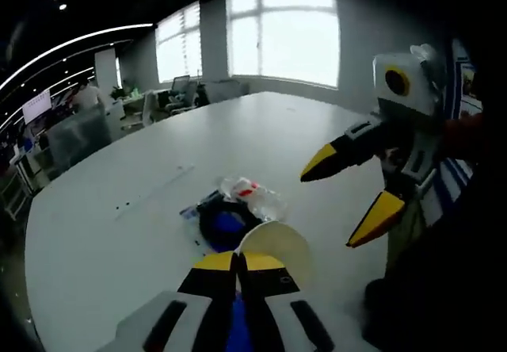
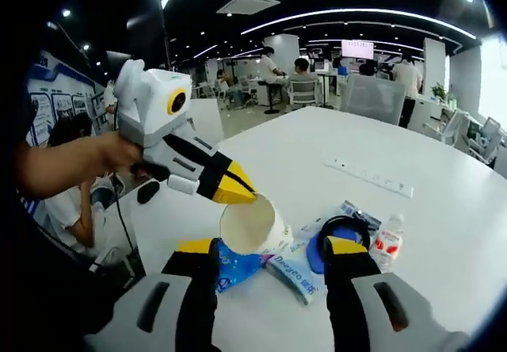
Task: Arrange the tabletop items into an orderly group along one side of the table until the central work area is clear of visible clutter.
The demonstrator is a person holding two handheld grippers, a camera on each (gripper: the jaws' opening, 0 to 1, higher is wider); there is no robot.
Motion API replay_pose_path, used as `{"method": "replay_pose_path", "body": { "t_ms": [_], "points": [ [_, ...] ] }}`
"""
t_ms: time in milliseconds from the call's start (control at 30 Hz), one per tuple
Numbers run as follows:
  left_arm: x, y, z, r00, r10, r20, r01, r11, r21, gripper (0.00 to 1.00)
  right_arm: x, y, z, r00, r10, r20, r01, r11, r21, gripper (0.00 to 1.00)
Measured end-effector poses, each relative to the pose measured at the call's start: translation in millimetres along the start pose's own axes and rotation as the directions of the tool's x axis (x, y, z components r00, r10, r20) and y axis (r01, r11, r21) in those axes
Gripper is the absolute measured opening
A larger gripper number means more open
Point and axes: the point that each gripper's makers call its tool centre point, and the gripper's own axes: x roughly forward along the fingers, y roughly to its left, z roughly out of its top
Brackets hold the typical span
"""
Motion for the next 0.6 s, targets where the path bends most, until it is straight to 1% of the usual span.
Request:
{"method": "replay_pose_path", "body": {
  "t_ms": [67, 100, 200, 300, 333, 367, 400, 500, 533, 600],
  "points": [
    [0.5, 6.1, -1.7, 1.0, 0.008, -0.008, -0.008, 1.0, -0.018, 0.0, -2.0, -3.4, 1.2, 1.0, -0.014, 0.021, 0.014, 1.0, 0.01, 0.61],
    [0.8, 9.9, -2.3, 1.0, 0.017, -0.012, -0.017, 0.999, -0.044, 0.0, -4.1, -6.3, 1.4, 0.999, -0.026, 0.028, 0.026, 1.0, 0.014, 0.63],
    [2.4, 24.2, -5.8, 0.999, 0.033, -0.025, -0.035, 0.995, -0.09, 0.0, -9.1, -12.7, 1.0, 0.998, -0.048, 0.047, 0.047, 0.999, 0.013, 0.69],
    [5.1, 37.3, -9.4, 0.998, 0.04, -0.039, -0.045, 0.991, -0.124, 0.0, -12.6, -15.6, 0.2, 0.997, -0.053, 0.06, 0.052, 0.999, 0.011, 0.75],
    [5.9, 40.5, -10.0, 0.998, 0.041, -0.041, -0.046, 0.99, -0.131, 0.0, -13.7, -16.7, 0.2, 0.996, -0.059, 0.065, 0.059, 0.998, 0.009, 0.77],
    [7.3, 38.2, -9.5, 0.998, 0.045, -0.046, -0.051, 0.987, -0.151, 0.0, -14.9, -17.7, -0.2, 0.996, -0.065, 0.068, 0.064, 0.998, 0.007, 0.79],
    [8.3, 40.2, -9.7, 0.998, 0.049, -0.049, -0.056, 0.985, -0.165, 0.0, -16.1, -18.3, -0.7, 0.995, -0.069, 0.071, 0.069, 0.998, 0.008, 0.81],
    [12.3, 62.5, -13.5, 0.995, 0.067, -0.068, -0.08, 0.972, -0.219, 0.0, -20.6, -21.5, -7.7, 0.995, -0.081, 0.066, 0.08, 0.997, 0.019, 0.81],
    [15.0, 65.0, -14.6, 0.994, 0.077, -0.082, -0.095, 0.966, -0.242, 0.0, -22.7, -23.6, -10.9, 0.994, -0.091, 0.063, 0.089, 0.996, 0.026, 0.82],
    [18.8, 67.7, -13.4, 0.993, 0.083, -0.083, -0.102, 0.962, -0.253, 0.0, -25.9, -25.3, -14.4, 0.993, -0.1, 0.061, 0.098, 0.994, 0.044, 0.84]
  ]
}}
